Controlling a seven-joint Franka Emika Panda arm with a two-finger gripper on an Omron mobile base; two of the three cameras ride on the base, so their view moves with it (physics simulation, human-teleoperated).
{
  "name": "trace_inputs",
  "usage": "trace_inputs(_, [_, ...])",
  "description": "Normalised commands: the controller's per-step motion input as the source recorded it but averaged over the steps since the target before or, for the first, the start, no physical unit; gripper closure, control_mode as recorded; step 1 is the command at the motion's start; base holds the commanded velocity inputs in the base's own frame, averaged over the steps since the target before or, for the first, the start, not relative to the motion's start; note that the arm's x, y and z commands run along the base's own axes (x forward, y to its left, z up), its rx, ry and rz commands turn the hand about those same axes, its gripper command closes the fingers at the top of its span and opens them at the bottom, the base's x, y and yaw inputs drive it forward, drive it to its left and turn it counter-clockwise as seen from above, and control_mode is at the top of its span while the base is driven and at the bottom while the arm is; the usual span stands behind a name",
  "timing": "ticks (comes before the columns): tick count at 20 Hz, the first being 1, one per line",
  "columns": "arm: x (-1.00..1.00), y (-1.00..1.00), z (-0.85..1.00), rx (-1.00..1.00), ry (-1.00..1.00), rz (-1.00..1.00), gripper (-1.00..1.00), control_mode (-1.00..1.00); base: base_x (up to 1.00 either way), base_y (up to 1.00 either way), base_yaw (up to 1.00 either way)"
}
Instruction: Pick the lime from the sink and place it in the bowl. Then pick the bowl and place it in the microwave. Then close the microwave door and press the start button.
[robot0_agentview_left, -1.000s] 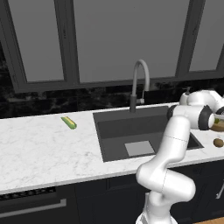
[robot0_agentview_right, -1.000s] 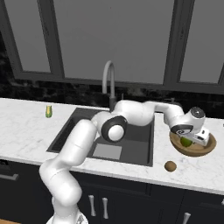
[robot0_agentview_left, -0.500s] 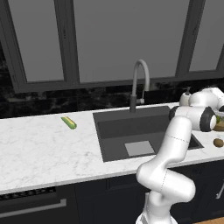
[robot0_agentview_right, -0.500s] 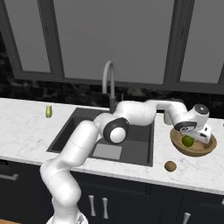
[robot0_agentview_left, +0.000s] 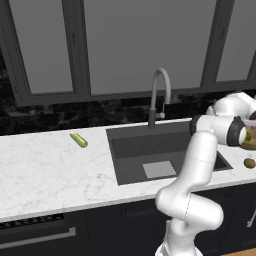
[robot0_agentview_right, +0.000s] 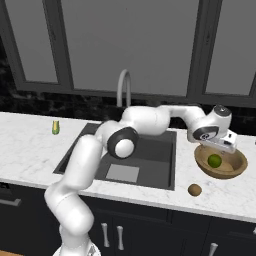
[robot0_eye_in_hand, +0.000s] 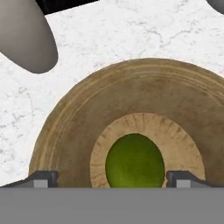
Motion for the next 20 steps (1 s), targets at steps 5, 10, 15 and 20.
trace_inputs(5, [0.01,0.47,0.02,-0.15,0.12,0.0,-1.0,-1.0,0.0,0.0,0.0])
trace_inputs(10, [0.09,0.14,0.0,-0.1,0.07,0.0,-1.0,-1.0,0.0,0.0,0.0])
trace_inputs(15, [0.16,0.0,-0.02,-0.07,0.08,0.03,-1.0,-1.0,0.0,0.0,0.0])
trace_inputs(20, [0.1,-0.04,-0.11,-0.02,0.07,0.08,-1.0,-1.0,0.0,0.0,0.0])
